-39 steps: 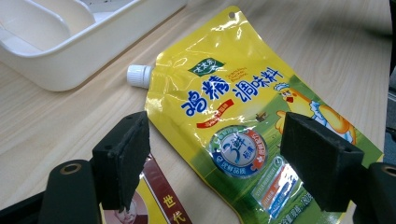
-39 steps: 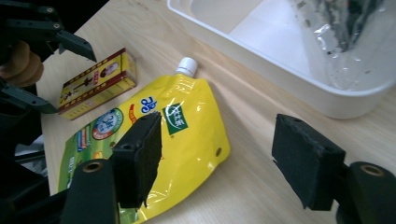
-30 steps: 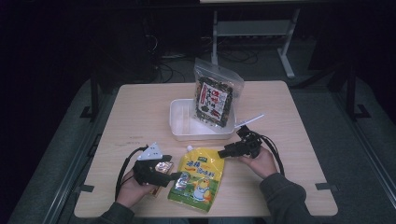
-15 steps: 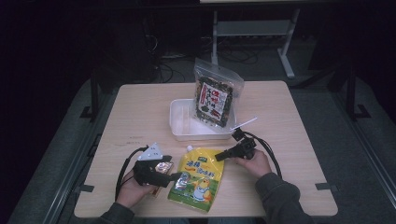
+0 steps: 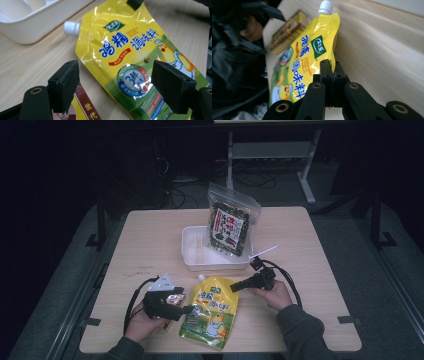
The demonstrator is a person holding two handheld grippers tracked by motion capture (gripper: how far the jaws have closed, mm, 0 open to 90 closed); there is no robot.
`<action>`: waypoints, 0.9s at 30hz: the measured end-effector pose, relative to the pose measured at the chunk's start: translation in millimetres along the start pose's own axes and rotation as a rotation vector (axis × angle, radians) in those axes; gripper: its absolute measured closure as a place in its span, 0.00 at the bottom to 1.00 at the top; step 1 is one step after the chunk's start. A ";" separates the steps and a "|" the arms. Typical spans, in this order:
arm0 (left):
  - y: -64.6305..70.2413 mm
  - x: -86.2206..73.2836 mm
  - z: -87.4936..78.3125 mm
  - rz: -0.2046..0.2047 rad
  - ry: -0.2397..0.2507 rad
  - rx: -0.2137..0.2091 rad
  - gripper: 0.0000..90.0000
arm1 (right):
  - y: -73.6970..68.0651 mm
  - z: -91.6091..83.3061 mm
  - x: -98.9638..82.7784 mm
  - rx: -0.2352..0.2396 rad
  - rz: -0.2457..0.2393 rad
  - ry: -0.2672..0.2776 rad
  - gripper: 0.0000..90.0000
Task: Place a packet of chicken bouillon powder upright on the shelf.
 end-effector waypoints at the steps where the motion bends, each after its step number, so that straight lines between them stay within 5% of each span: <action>1: -0.1 -0.2 0.4 -0.003 -0.001 -0.002 0.25 | -2.7 -1.1 0.6 0.006 -0.010 0.008 0.99; 15: 0.9 -1.6 9.6 -0.055 -0.037 -0.074 0.22 | -33.1 -16.9 5.1 0.078 -0.110 0.071 0.99; 23: 2.6 0.2 17.6 -0.092 -0.047 -0.175 0.24 | -54.6 -21.8 13.6 0.085 -0.197 0.079 0.99; 27: 2.0 1.0 16.2 -0.116 -0.033 -0.244 0.37 | -62.0 -21.3 16.0 0.091 -0.219 0.079 0.99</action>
Point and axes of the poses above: each handheld gripper's, and its own axes: z roughly forward along the jaws, x roughly out of its top, y roughly to its right, the point moved 3 cm from there along z, roughly forward along the jaws, and after that the axes turned 14 degrees about x, right-handed, at the moved point
